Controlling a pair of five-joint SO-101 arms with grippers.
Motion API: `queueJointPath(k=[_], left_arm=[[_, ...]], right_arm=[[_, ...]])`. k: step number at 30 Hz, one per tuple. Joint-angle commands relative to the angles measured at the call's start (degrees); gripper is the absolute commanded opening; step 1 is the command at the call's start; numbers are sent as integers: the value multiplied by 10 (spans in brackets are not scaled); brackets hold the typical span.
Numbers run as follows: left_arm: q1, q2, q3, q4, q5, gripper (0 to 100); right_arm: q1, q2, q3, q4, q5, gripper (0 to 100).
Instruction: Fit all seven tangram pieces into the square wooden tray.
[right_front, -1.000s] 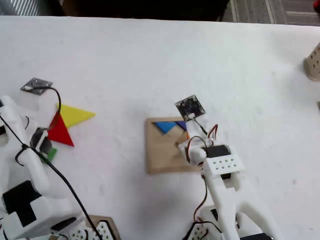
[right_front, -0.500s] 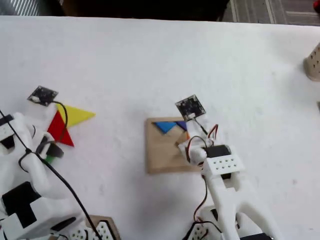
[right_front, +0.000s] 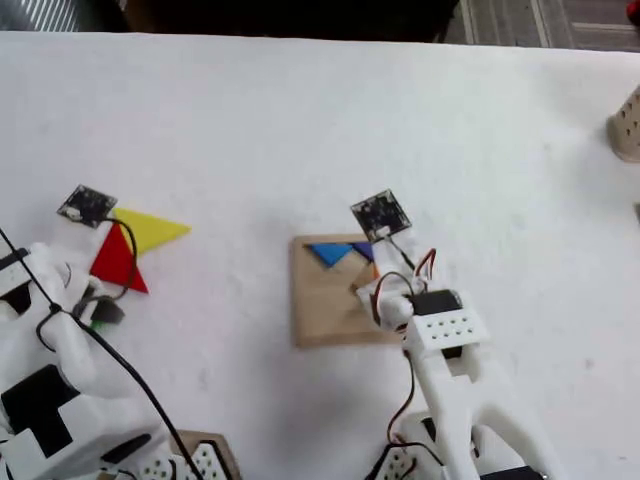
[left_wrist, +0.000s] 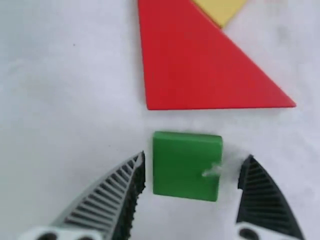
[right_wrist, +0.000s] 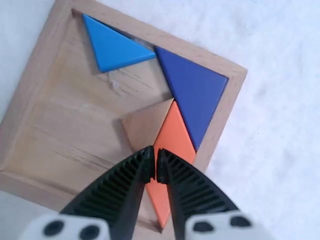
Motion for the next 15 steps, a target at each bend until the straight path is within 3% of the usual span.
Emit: queueJointPath(k=[1, 8, 15], left_arm=[[-7, -20, 11, -54, -4, 297], [-4, -14, 49, -105, -6, 268], [-7, 106, -11, -112, -4, 269]], right_arm=[[4, -16, -2, -5, 6, 19], [5, -16, -2, -5, 6, 19], [5, -15, -2, -5, 6, 19]])
